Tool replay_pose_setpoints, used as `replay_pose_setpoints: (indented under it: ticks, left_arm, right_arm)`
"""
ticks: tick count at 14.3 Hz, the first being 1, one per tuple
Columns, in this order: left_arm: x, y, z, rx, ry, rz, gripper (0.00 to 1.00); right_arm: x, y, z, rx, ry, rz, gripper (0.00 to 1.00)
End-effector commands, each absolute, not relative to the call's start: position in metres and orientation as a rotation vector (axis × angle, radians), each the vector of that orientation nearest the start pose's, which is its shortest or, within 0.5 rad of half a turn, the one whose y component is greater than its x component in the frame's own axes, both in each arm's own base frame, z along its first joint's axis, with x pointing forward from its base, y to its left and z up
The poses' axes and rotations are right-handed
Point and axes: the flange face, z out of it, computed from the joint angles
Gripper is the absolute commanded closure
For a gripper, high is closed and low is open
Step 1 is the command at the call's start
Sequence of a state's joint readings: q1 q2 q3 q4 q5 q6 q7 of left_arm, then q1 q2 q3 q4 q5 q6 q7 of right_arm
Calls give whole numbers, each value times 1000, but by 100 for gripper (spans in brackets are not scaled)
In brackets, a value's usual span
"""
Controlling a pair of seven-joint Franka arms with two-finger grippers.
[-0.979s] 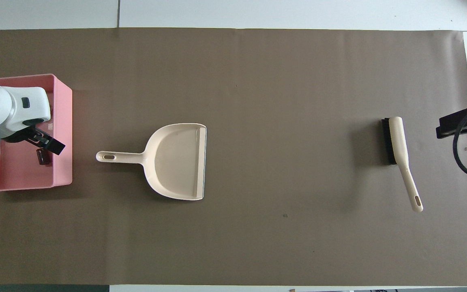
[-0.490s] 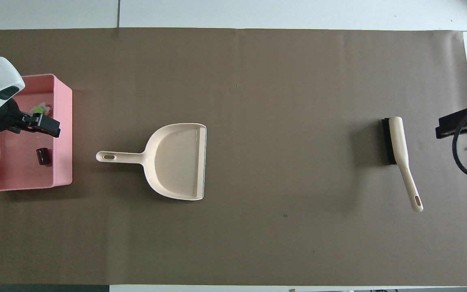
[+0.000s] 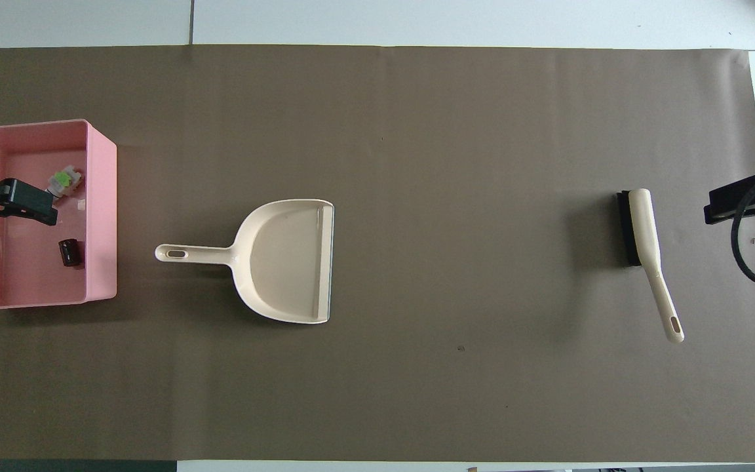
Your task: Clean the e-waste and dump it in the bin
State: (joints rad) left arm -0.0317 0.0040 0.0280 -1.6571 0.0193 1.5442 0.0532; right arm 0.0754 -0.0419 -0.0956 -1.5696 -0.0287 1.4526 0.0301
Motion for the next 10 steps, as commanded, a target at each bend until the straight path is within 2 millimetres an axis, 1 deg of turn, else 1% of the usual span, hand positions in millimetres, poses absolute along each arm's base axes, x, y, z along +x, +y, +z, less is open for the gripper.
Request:
replay_pose_setpoints:
  ticks: [1, 4, 10]
  left_arm:
    - [529, 10, 577, -3135, 27, 178, 2]
    - [532, 14, 576, -3136, 13, 164, 2]
    - [532, 15, 576, -3130, 4, 164, 2]
  right_arm:
    - [523, -17, 638, -3159, 56, 107, 0]
    - [523, -17, 638, -3159, 56, 107, 0]
    - [523, -17, 638, -3159, 56, 107, 0]
